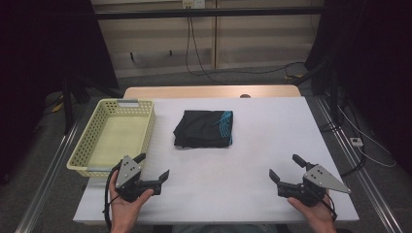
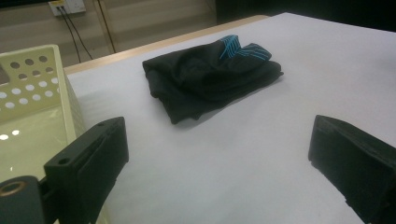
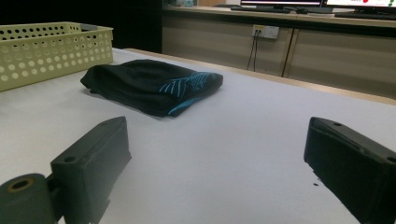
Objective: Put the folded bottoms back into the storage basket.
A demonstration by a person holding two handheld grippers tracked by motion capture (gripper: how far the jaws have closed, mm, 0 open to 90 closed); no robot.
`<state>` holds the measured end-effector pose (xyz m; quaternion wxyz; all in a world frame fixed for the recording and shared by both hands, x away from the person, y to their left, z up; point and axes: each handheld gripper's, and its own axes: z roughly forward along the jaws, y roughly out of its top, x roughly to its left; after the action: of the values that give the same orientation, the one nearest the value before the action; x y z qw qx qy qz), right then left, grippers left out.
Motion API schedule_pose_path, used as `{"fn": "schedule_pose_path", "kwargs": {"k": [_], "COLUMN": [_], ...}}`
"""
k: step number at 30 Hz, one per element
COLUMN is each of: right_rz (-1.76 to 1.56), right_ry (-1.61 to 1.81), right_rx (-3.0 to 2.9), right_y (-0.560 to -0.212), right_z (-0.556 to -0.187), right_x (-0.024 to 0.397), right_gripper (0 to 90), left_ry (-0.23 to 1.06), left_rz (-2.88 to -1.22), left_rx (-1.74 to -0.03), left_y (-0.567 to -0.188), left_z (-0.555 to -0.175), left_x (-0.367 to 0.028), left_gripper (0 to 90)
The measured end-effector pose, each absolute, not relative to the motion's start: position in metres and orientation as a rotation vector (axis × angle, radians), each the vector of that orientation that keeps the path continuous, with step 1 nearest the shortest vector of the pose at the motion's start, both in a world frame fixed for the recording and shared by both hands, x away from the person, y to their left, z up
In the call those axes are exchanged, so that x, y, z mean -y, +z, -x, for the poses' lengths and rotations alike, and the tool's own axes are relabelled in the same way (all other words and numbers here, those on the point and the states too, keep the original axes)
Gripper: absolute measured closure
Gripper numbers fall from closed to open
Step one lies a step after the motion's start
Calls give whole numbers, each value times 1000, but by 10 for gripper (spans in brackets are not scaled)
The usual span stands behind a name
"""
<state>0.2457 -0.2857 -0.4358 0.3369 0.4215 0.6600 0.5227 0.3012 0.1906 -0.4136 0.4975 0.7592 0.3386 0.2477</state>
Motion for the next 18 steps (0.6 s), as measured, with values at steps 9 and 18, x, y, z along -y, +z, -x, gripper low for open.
{"fn": "schedule_pose_path", "kwargs": {"k": [9, 18], "right_rz": [-1119, -1129], "right_ry": [1371, 1373], "right_rx": [-1721, -1725], "right_y": [-436, -436], "right_z": [-246, -247], "right_x": [287, 287], "right_gripper": [52, 50], "left_ry": [618, 570], "left_rz": [-1851, -1855], "left_rx": [-815, -818], "left_y": [-410, -404], "left_z": [-302, -305], "left_x": [-183, -178], "left_gripper": [76, 58]}}
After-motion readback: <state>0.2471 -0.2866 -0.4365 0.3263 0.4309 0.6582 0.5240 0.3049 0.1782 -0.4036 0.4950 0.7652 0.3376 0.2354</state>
